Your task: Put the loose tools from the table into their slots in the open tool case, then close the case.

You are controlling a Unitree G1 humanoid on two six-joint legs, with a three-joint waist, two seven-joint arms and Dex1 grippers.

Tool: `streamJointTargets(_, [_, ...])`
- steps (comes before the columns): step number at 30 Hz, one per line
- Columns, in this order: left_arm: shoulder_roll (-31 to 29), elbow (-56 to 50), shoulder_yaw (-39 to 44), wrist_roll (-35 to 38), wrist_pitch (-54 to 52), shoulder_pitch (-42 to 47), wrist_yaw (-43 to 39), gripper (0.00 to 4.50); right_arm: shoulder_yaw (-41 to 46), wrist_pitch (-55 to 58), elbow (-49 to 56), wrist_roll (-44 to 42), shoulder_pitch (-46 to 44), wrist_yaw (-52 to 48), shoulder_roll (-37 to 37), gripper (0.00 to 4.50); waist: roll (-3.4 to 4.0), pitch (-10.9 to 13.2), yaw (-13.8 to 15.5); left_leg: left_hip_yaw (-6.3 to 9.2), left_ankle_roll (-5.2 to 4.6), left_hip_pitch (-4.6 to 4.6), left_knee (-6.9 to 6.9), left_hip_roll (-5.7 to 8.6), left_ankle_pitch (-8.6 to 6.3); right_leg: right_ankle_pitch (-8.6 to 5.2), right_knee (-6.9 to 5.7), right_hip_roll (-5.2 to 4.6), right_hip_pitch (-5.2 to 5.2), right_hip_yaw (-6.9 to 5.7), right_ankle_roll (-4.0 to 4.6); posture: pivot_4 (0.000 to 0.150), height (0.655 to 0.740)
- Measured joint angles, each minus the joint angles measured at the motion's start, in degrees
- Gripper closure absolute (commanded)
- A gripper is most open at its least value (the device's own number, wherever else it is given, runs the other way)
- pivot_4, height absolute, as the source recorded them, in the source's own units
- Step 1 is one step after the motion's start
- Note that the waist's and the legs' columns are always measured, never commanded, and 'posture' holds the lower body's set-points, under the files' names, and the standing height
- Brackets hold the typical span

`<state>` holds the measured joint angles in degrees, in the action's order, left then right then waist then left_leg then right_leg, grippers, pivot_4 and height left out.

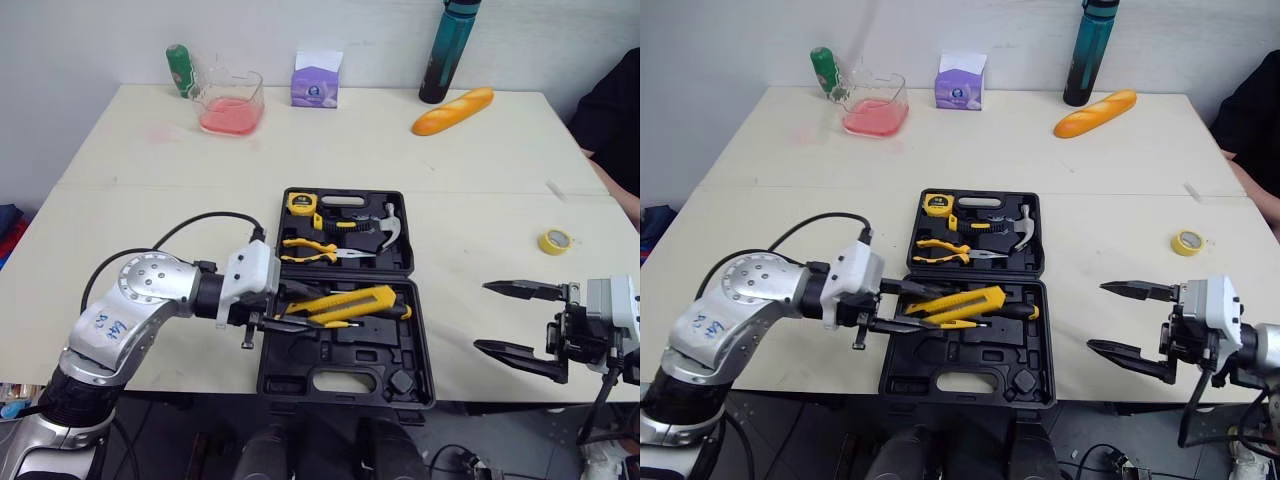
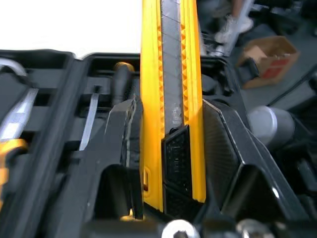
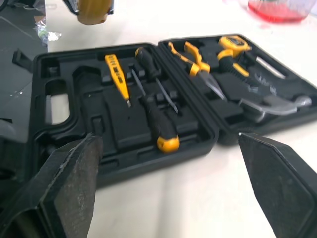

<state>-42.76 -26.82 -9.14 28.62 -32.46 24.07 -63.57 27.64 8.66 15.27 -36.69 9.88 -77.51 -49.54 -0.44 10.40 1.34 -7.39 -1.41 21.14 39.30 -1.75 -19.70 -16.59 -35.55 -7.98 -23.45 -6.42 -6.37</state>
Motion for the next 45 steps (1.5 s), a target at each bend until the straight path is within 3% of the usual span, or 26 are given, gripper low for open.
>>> streamJointTargets(10, [1.5, -0.5, -10.0, -4.4, -0.3, -1.1, 0.3, 3.25, 2.8, -0.4, 0.4, -0.5, 4.4, -3.7, -1.3, 0.0, 0.0, 0.0, 0.1, 0.04, -0.02, 0.01, 0.01, 0.01, -0.01, 0.0, 0.08, -0.01, 0.02, 0.01, 0.0, 0.15, 0.74])
streamJointTargets(30, [2.6, 3.0, -14.6, -16.7, 1.5, 0.0, 4.5, 3.25, 3.0, -6.8, -2.7, -0.5, 6.9, -7.4, 0.5, 0.0, 0.0, 0.0, 0.1, 0.05, -0.03, -0.03, 0.01, 0.02, 0.0, 0.0, 0.09, -0.02, 0.04, 0.0, 0.01, 0.15, 0.74])
streamJointTargets(45, [1.7, 2.6, -18.8, -17.9, -2.6, 5.4, 3.5, 3.25, 1.9, -8.7, -4.6, -0.2, 7.0, -8.0, 0.9, 0.0, 0.02, 0.0, 0.2, 0.11, -0.03, -0.09, 0.08, 0.03, 0.01, -0.01, 0.07, -0.04, 0.16, -0.03, 0.01, 0.15, 0.74])
